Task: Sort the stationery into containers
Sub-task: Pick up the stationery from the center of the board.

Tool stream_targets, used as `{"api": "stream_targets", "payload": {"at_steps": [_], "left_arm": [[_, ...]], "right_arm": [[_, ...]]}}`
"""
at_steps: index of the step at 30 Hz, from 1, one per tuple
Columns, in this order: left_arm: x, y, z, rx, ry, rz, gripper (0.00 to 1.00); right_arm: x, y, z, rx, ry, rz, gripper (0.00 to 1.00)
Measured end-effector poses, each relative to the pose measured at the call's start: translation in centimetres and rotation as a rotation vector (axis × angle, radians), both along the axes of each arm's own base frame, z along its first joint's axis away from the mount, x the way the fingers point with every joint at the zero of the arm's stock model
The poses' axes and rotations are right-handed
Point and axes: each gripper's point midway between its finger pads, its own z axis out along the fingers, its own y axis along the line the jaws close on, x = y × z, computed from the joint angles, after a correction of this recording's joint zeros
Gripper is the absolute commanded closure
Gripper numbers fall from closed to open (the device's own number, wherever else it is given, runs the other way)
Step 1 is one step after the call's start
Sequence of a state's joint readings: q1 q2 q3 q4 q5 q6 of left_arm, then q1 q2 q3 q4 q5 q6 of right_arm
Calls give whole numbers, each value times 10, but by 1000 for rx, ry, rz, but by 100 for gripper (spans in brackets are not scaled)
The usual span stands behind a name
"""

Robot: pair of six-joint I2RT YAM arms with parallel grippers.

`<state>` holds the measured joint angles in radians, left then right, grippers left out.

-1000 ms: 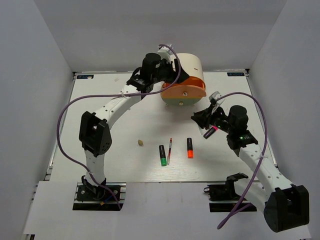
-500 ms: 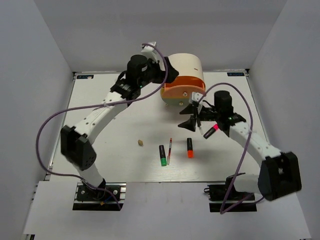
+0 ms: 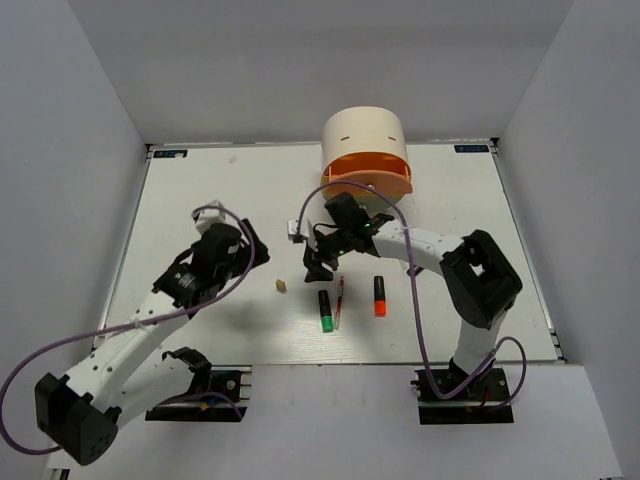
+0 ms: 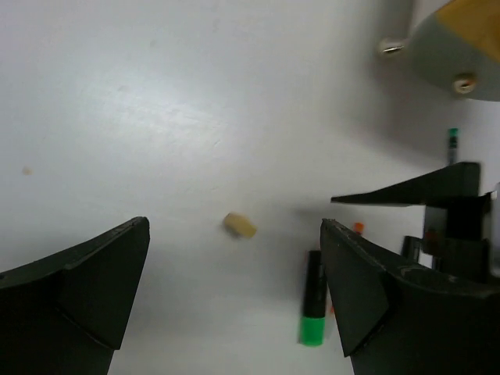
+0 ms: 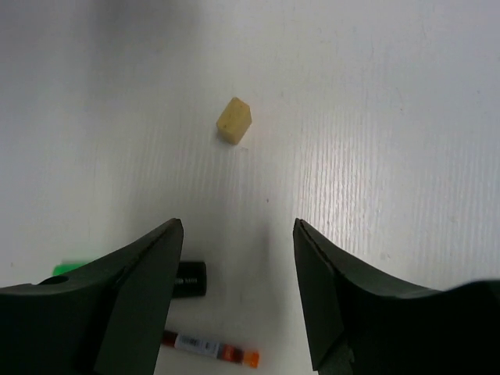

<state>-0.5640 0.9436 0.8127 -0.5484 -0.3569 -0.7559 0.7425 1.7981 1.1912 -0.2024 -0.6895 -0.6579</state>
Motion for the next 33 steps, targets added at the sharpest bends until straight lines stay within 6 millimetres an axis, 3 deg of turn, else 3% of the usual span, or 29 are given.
{"api": "stream_targets", "payload": {"at_steps": [2, 4, 10, 14, 28, 30, 33], "left_arm": [[-23, 17, -23, -5, 62, 60, 0], [-40, 31, -29, -31, 72, 111, 0], [-58, 50, -4, -147, -25, 199, 0], [-64, 55, -10, -145, 1, 224, 0], [-75, 61, -20, -132, 52, 244, 1], [-76, 60, -23, -126, 65, 239, 3], [-76, 57, -25, -125, 82, 229, 4]], "right_arm": [[-4, 16, -6, -37, 5, -9, 36], [-10, 29, -10, -63, 13, -24, 36], [-25, 59, -24, -127, 44, -67, 30], [-35, 62, -37, -173, 67, -83, 30], [-28, 61, -62, -254, 58, -202, 66], [-25, 64, -59, -243, 54, -209, 70], [-21, 71, -52, -214, 46, -217, 68]]}}
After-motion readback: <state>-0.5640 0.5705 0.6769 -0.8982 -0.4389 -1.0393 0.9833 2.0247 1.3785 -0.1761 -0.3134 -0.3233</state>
